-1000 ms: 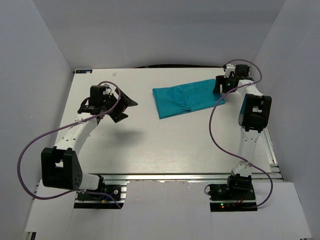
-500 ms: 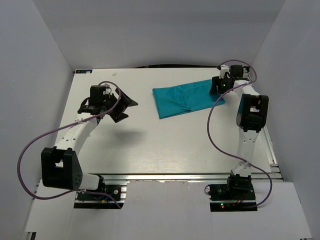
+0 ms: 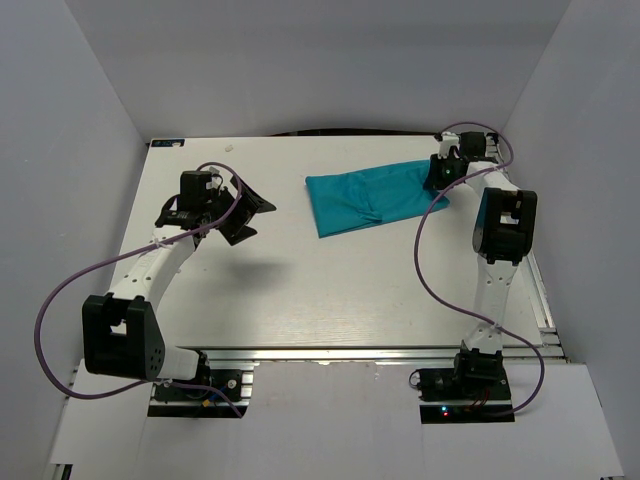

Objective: Fold and stack the t-shirts
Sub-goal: Pick up the 2/3-rectangle-folded T-shirt from the center of the board, then fold the square-folded T-shirt at the center of the board.

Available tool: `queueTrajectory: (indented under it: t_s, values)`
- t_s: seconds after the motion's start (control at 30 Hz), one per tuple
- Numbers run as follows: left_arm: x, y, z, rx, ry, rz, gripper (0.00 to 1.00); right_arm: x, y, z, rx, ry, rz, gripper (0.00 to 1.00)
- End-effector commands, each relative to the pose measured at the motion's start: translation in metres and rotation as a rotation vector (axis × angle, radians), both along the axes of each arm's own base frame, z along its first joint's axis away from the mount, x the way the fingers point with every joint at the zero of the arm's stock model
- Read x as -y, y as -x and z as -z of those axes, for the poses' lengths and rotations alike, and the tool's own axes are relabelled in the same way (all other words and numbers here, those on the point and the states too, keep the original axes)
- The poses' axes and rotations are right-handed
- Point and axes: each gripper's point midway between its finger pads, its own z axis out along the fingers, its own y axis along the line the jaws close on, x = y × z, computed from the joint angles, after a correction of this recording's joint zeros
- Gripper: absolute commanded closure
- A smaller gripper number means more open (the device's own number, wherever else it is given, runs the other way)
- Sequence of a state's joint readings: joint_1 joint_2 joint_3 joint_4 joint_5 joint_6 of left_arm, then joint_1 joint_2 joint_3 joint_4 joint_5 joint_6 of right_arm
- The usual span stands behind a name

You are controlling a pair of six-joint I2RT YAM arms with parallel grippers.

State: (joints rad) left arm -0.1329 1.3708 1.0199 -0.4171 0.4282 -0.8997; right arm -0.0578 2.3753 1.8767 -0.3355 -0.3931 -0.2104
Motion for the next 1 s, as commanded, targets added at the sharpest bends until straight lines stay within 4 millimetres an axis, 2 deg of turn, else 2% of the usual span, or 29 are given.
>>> queueTrajectory:
  t_s: [0.0,0.07,0.13,0.2,0.23,0.33,0.37,0.43,0.5,0.53,0.73,0.83,0.97]
  values:
    - [0.001,-0.002,-0.020,0.061,0.017,0.004,0.02,-0.012,0.032,0.019,-0.145,-0.058,-0.005,0.91]
    - [0.001,-0.002,-0.020,0.061,0.017,0.004,0.02,-0.008,0.030,0.014,-0.134,-0.066,-0.004,1.00]
    - [0.001,-0.002,-0.020,0.061,0.017,0.005,0.02,-0.009,0.028,0.007,-0.119,-0.091,-0.017,1.00]
    - [0.001,-0.003,-0.021,0.064,0.019,0.003,0.02,-0.010,0.025,-0.009,-0.081,-0.103,-0.029,1.00]
    - [0.001,-0.003,-0.021,0.064,0.019,0.003,0.02,-0.014,0.024,-0.024,-0.051,-0.120,-0.046,1.00]
    - [0.001,-0.004,-0.023,0.068,0.019,0.007,0.02,-0.021,0.021,-0.051,0.016,-0.154,-0.067,1.00]
    - [0.002,-0.004,-0.023,0.068,0.021,0.009,0.02,-0.023,0.019,-0.069,0.054,-0.160,-0.077,1.00]
    - [0.002,-0.004,-0.022,0.068,0.020,0.010,0.02,-0.032,0.020,-0.093,0.087,-0.192,-0.104,1.00]
    - [0.002,-0.004,-0.023,0.072,0.020,0.011,0.02,-0.039,0.024,-0.104,0.097,-0.208,-0.123,1.00]
    - [0.002,-0.004,-0.023,0.072,0.019,0.010,0.02,-0.046,0.026,-0.116,0.109,-0.223,-0.141,1.00]
    - [0.001,-0.003,-0.025,0.082,0.020,0.012,0.02,-0.078,0.040,-0.142,0.118,-0.258,-0.207,1.00]
    - [0.001,-0.002,-0.026,0.088,0.019,0.015,0.02,-0.113,0.049,-0.149,0.111,-0.266,-0.271,1.00]
    - [0.001,0.002,-0.029,0.099,0.020,0.014,0.02,-0.149,0.058,-0.159,0.120,-0.271,-0.334,1.00]
